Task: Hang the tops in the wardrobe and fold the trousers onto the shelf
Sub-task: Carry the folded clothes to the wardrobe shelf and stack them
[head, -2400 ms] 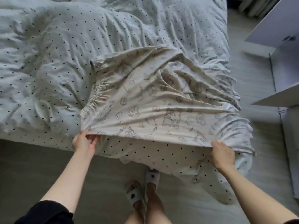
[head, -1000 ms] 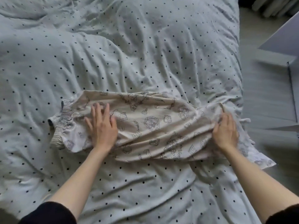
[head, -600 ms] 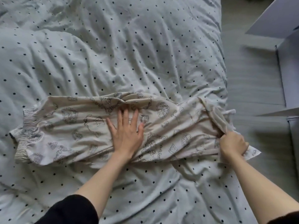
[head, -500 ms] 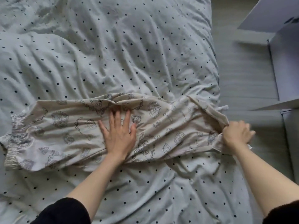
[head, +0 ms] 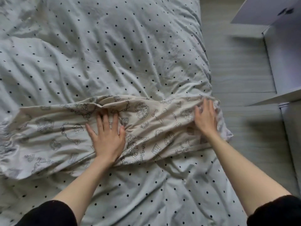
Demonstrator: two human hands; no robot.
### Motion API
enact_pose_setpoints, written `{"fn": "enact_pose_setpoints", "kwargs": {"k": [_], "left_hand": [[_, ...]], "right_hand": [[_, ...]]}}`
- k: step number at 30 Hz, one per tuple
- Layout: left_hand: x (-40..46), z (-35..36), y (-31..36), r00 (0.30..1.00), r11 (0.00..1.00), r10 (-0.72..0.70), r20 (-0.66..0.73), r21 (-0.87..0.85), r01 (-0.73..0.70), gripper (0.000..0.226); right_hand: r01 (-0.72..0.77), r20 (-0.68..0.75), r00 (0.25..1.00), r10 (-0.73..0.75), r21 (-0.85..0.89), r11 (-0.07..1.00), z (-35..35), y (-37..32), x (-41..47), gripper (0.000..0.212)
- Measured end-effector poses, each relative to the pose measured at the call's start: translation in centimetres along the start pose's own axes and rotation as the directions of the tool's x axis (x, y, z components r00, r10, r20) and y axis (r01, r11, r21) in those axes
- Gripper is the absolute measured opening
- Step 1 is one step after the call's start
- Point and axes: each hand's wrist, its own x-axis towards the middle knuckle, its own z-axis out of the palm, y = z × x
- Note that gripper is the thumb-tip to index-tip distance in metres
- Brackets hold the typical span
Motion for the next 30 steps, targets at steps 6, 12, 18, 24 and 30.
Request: {"fn": "enact_pose_setpoints", "kwargs": {"k": [6, 12, 18, 24, 30], "left_hand": [[-0.3, -0.6, -2.4, 0.993, 0.989, 0.11, 0.042, -0.101, -0.105, 0.054], [-2.8, -1.2, -7.7, 0.995, 0.992, 0.094, 0.041, -0.083, -0.09, 0.052], [-5.1, -3.4, -17.5, 0.948, 0.924, -0.291, -0.126, -0.292, 0.245, 0.053], [-3.7, -6.0, -25.9, 0.717, 0.48, -0.697, -0.022, -0.757, 0.443, 0.042], [-2.1, -6.1, -31.0, 0.886, 0.47, -0.463, 0.036, -0.837, 0.28, 0.025]], "right_hand": [[0.364, 0.048, 0.931, -0.361, -0.068, 0.929, 6.5, -7.2, -9.6, 0.056], [0.646, 0.177, 0.763, -0.622, -0.17, 0.744, 10.2, -12.3, -15.5, 0.055], [0.56, 0.258, 0.827, -0.499, -0.302, 0.771, 11.9, -13.6, -16.4, 0.063], [0.685, 0.223, 0.728, -0.648, -0.198, 0.701, 12.2, -20.6, -19.9, 0.059], [0.81, 0.248, 0.586, -0.772, -0.147, 0.568, 15.6, -33.8, -20.7, 0.059]]}}
